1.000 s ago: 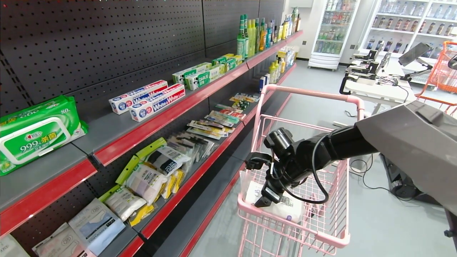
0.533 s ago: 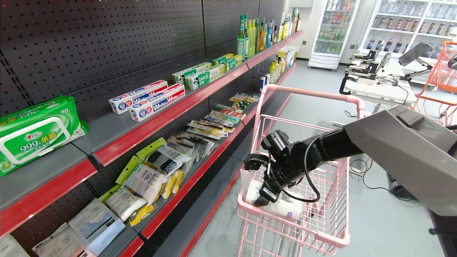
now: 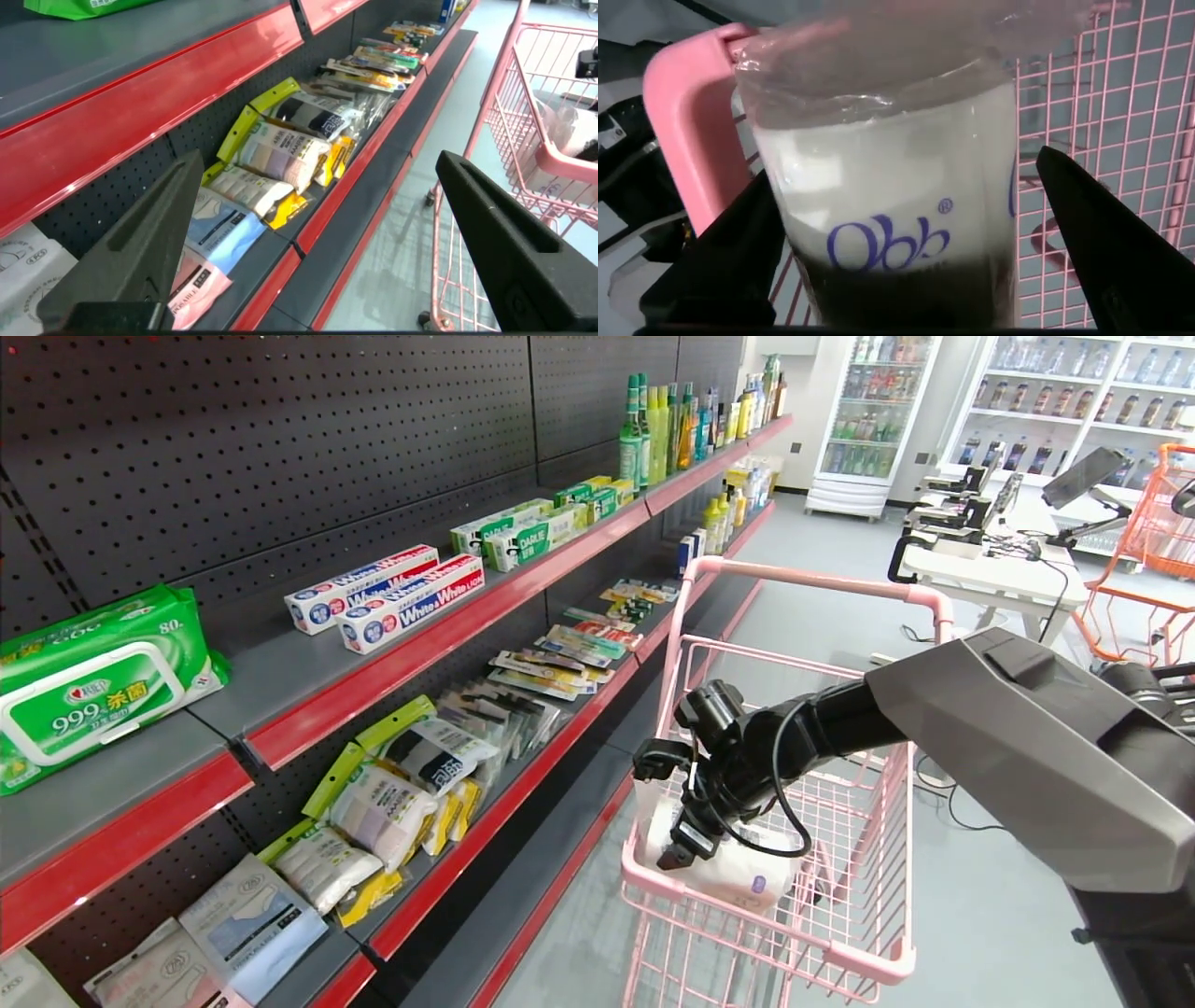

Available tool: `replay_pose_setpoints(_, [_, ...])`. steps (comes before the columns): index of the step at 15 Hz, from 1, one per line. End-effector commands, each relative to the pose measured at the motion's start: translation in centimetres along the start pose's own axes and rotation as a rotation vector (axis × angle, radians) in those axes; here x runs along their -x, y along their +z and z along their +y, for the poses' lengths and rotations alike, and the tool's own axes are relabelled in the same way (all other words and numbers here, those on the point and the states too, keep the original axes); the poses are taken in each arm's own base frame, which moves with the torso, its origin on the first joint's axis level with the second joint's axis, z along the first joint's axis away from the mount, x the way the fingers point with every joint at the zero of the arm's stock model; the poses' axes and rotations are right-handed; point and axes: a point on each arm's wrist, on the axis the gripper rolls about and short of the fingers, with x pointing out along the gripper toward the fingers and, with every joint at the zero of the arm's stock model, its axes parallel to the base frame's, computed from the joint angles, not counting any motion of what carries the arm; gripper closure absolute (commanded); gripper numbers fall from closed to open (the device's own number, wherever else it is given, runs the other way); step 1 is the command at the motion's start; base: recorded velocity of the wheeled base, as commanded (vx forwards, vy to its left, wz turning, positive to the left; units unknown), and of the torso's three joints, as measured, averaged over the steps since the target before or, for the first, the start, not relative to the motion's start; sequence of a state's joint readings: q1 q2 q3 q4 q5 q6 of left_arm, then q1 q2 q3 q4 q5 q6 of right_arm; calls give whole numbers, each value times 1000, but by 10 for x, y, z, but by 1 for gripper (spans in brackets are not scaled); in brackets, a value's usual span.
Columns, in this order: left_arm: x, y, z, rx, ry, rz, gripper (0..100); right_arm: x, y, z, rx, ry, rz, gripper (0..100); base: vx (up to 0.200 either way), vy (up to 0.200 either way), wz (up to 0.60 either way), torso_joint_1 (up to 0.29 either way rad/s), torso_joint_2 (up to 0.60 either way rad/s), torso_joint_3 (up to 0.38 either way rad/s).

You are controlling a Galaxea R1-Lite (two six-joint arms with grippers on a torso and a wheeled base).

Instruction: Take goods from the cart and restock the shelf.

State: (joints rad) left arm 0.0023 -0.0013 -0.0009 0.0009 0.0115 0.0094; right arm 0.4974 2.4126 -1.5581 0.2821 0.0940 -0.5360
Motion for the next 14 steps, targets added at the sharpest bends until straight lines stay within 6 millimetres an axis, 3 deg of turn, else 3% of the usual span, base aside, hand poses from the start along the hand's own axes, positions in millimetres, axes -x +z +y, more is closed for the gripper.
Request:
replay_pose_setpoints(1, [0,0,0,0,1,1,0,-6,-3,-4,-10,1,11,0,0,0,0,0,0,0])
replay_pose_setpoints(7, [0,0,0,0,1,3,0,-14,-9,-2,-5,41,63,0,0,0,0,0,0,0])
replay_pose_setpoints(14, [0,0,0,0,1,3,0,-1,3,-20,-5,31,60,0,0,0,0,0,0,0])
